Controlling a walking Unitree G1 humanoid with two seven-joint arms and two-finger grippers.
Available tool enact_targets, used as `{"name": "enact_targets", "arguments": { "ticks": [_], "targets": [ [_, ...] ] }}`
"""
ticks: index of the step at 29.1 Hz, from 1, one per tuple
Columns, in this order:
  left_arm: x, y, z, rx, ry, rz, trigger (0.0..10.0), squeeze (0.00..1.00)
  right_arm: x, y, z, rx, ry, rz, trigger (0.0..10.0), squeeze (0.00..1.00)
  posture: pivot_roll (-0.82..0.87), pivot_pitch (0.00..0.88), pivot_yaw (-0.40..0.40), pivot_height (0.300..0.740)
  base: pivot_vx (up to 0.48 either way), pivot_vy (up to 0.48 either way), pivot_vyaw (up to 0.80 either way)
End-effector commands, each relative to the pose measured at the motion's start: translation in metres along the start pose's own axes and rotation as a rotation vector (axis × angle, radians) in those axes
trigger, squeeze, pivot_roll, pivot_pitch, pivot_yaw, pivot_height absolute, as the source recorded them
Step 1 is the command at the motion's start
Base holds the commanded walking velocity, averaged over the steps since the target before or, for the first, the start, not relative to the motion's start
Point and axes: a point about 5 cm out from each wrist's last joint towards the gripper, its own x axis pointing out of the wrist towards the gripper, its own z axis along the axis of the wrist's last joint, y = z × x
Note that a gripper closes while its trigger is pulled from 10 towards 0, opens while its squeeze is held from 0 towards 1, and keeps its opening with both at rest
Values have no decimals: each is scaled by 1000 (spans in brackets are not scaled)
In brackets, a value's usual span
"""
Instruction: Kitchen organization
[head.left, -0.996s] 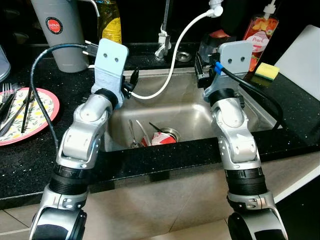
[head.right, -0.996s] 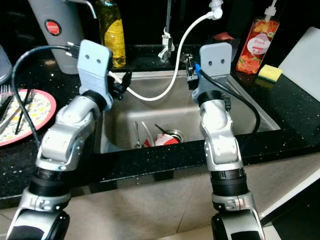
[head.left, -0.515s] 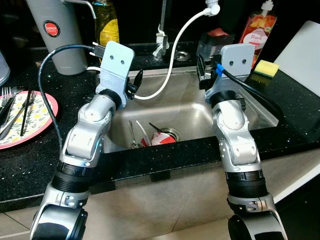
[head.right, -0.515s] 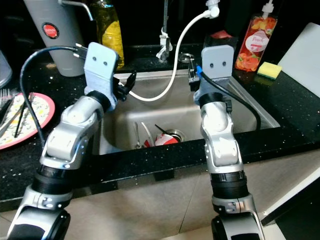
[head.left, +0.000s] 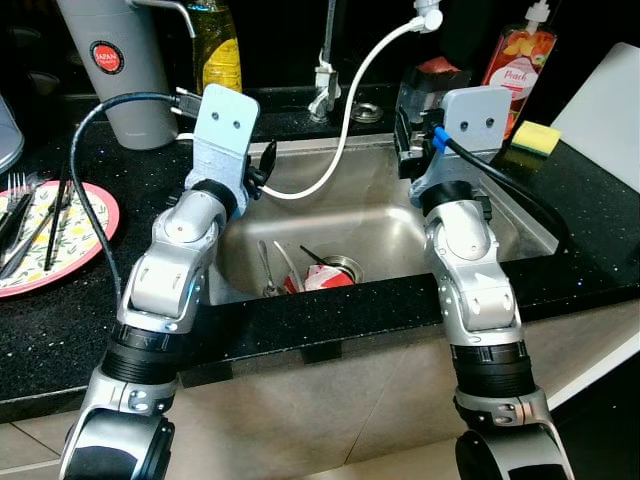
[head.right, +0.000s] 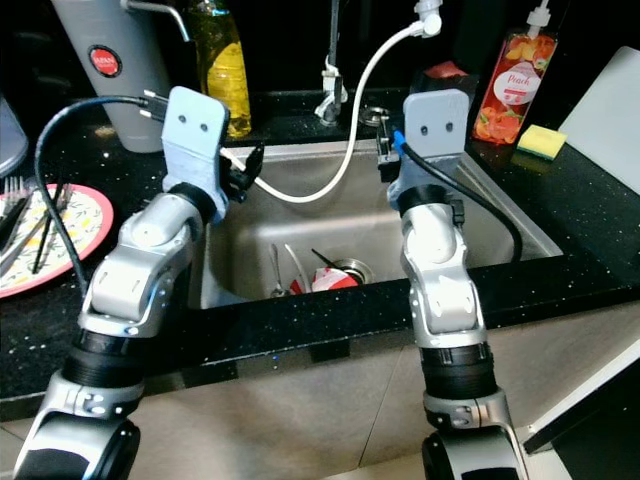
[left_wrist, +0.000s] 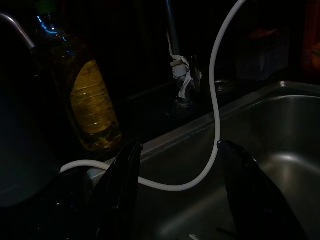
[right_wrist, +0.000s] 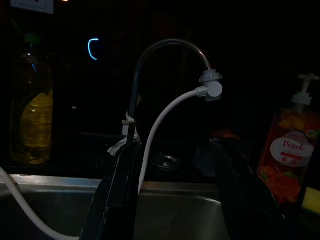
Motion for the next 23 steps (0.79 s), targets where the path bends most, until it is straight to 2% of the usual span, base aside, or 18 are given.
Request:
{"name": "enact_targets", "arguments": {
  "ticks": [1,4,6,8,9,11,15,16,17,21,22,23],
  "targets": [
    [0,1,-3,8,17,16,10000,0,-2,-2,-3,-4,16,-12,10000,0,33,0,-5,740,0,0,0],
    [0,8,-3,-2,20,57,10000,0,-4,0,-11,-8,57,3,10000,0,40,0,-7,740,0,0,0],
    [0,15,-6,-27,41,108,10000,0,-7,0,-33,-40,193,20,10000,0,42,0,-6,740,0,0,0],
    [-1,24,-12,-57,77,165,10000,0,-13,-4,-56,-10,325,9,10000,0,41,0,-5,740,0,0,0],
    [-1,24,-12,-57,77,165,10000,0,-13,-4,-56,-10,325,9,10000,0,41,0,-5,740,0,0,0],
    [-3,36,-21,-81,131,226,10000,0,-20,-12,-74,33,415,-30,10000,0,41,0,-5,740,0,0,0],
    [-5,46,-29,-89,176,285,10000,0,-25,-18,-85,42,464,-63,10000,0,44,0,-3,740,0,0,0],
    [-11,65,-43,-108,260,389,10000,0,-32,-28,-96,35,505,-97,10000,0,43,0,-1,740,0,0,0],
    [-14,72,-48,-117,294,430,10000,0,-35,-32,-100,36,521,-115,10000,0,43,0,-1,740,0,0,0],
    [-20,83,-57,-117,344,492,10000,0,-37,-38,-103,29,534,-145,10000,0,43,0,-1,740,0,0,0],
    [-26,95,-62,-133,376,544,10000,0,-34,-42,-100,26,519,-156,10000,0,45,0,5,740,0,0,0],
    [-28,99,-63,-135,385,563,10000,0,-33,-43,-98,26,513,-158,10000,0,45,0,5,740,0,0,0]
  ]
}}
